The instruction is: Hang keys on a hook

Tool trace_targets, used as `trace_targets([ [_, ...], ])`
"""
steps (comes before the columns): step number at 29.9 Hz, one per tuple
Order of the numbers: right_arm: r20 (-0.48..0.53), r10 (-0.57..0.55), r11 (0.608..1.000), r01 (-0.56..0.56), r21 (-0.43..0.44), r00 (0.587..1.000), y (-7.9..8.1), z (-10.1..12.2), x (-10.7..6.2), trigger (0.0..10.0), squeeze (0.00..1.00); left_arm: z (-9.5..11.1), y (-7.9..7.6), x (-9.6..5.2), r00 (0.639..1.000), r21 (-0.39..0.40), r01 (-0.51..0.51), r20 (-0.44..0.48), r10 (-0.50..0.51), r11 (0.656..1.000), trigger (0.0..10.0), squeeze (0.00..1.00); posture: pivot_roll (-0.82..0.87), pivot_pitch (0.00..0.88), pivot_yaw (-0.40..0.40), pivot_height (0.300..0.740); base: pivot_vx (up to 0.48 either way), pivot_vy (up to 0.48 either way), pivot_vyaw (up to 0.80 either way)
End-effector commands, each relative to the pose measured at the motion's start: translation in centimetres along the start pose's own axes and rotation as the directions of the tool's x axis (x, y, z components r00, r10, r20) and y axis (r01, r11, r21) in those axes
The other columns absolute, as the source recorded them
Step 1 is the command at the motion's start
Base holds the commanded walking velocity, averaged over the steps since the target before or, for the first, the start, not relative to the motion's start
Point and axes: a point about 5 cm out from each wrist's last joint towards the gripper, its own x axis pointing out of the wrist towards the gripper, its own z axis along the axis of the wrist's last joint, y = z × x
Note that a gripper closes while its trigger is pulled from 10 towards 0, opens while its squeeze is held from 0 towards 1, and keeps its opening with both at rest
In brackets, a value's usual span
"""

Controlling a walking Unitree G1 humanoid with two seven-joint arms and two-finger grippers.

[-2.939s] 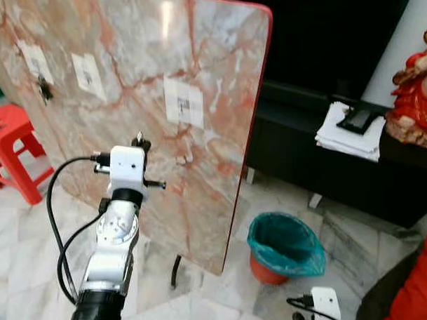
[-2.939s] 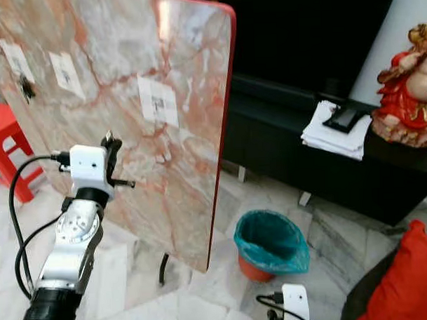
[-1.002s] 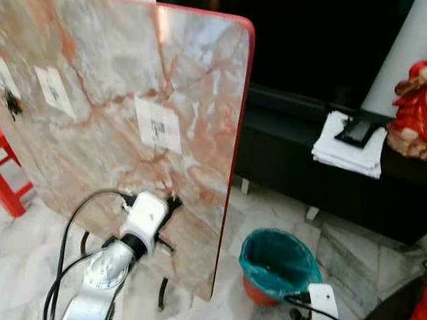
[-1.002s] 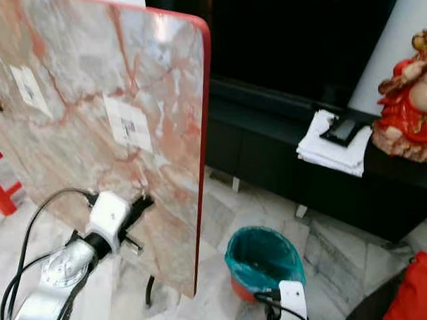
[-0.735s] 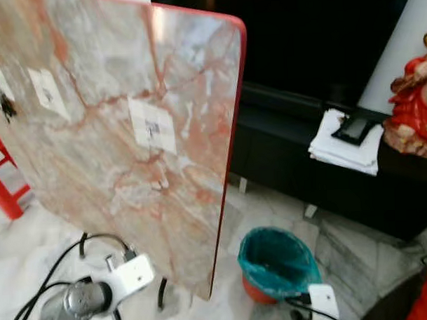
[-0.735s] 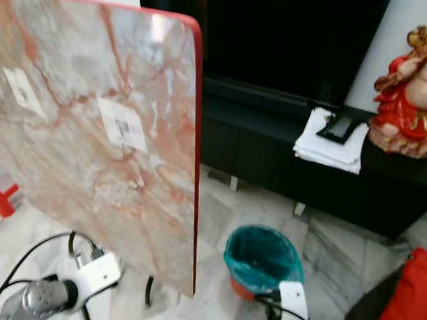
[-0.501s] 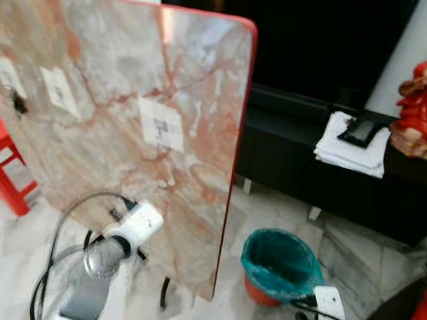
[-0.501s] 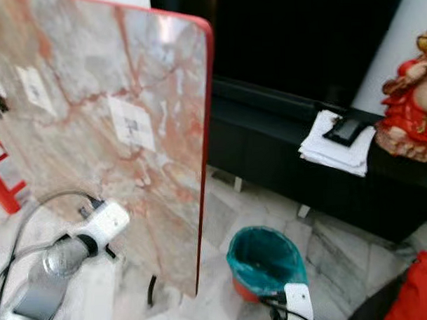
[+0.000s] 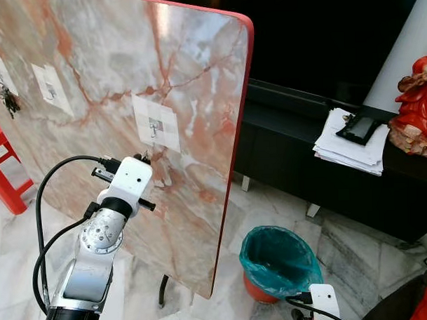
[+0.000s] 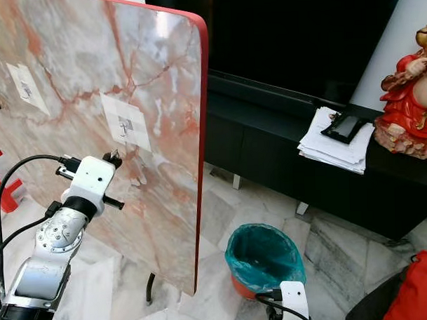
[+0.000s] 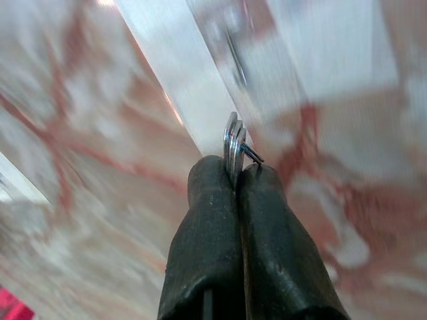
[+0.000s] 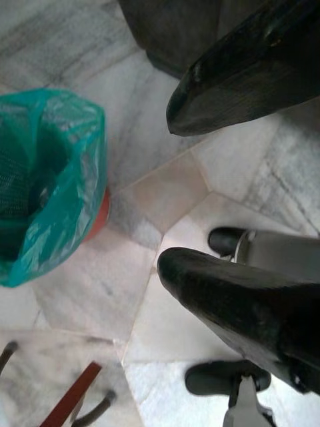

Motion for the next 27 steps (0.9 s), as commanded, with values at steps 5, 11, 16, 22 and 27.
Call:
trace_targets([
  [5,-0.020,-0.027,1.000,0.027,-0.010,0.999,-2.1,-0.9,-0.5,10.0,0.00,1.8,0.5,0.2,0.990,-0.022,-0.059,0.128,0.062,0.998,10.0,0.00,0.04,0.000,-0.090,0.740,0.000,0.000,0.00],
  [11,-0.023,-0.021,1.000,0.021,-0.018,1.000,-1.4,-1.1,-0.4,10.0,0.00,2.6,0.0,0.4,0.981,-0.048,-0.039,0.187,0.047,0.998,10.0,0.00,0.04,0.000,-0.091,0.740,0.000,0.000,0.00],
  [16,-0.022,0.001,1.000,-0.002,-0.028,1.000,0.8,-0.8,-0.1,10.0,0.00,2.8,-0.1,0.6,0.975,-0.073,-0.050,0.213,0.064,0.996,10.0,0.00,0.04,0.000,-0.092,0.740,0.000,0.000,0.00],
  [22,-0.017,0.028,0.999,-0.028,-0.046,0.999,3.3,-0.3,0.2,10.0,0.00,2.6,-0.5,0.6,0.969,-0.130,-0.058,0.232,0.087,0.990,10.0,0.00,0.04,0.000,-0.092,0.740,0.000,0.000,0.00],
  [27,-0.004,0.039,0.998,-0.039,-0.054,0.999,4.7,0.4,0.4,10.0,0.00,1.5,-0.5,0.4,0.972,-0.206,-0.098,0.188,0.137,0.974,10.0,0.00,0.04,0.000,-0.093,0.740,0.000,0.000,0.00],
])
